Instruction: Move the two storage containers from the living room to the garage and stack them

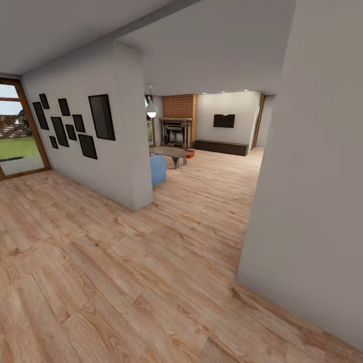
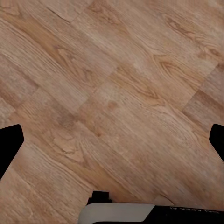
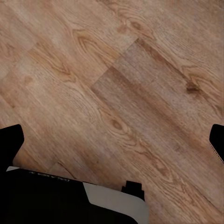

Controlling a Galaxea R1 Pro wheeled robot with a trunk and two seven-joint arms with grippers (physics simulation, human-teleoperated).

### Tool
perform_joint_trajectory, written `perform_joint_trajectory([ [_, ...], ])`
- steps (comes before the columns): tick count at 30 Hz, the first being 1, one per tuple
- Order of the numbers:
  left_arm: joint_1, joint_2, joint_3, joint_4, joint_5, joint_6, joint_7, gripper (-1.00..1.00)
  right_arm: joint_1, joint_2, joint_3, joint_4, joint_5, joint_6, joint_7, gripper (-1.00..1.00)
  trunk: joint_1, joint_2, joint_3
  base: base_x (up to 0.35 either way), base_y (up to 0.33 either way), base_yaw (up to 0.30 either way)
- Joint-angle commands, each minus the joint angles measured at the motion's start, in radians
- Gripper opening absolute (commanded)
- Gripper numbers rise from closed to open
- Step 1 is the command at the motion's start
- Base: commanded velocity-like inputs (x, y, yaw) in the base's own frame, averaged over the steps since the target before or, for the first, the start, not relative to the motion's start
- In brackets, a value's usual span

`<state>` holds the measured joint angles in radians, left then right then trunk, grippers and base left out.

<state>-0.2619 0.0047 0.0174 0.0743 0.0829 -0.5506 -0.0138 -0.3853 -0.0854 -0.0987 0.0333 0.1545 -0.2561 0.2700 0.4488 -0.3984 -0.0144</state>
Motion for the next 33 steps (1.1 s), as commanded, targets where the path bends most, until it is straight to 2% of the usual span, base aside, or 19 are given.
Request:
perform_joint_trajectory([
  [1, -0.002, 0.0, 0.001, 0.004, 0.004, -0.006, -0.002, 1.0, -0.001, -0.001, -0.009, 0.004, 0.01, -0.006, 0.002, 1.0, 0.001, -0.002, -0.002, 0.324, 0.0, 0.0],
  [33, -0.002, 0.002, 0.001, 0.004, 0.004, -0.006, -0.002, 1.0, -0.002, -0.001, -0.009, 0.004, 0.01, -0.006, 0.002, 1.0, 0.001, -0.002, -0.002, 0.324, 0.0, 0.0],
])
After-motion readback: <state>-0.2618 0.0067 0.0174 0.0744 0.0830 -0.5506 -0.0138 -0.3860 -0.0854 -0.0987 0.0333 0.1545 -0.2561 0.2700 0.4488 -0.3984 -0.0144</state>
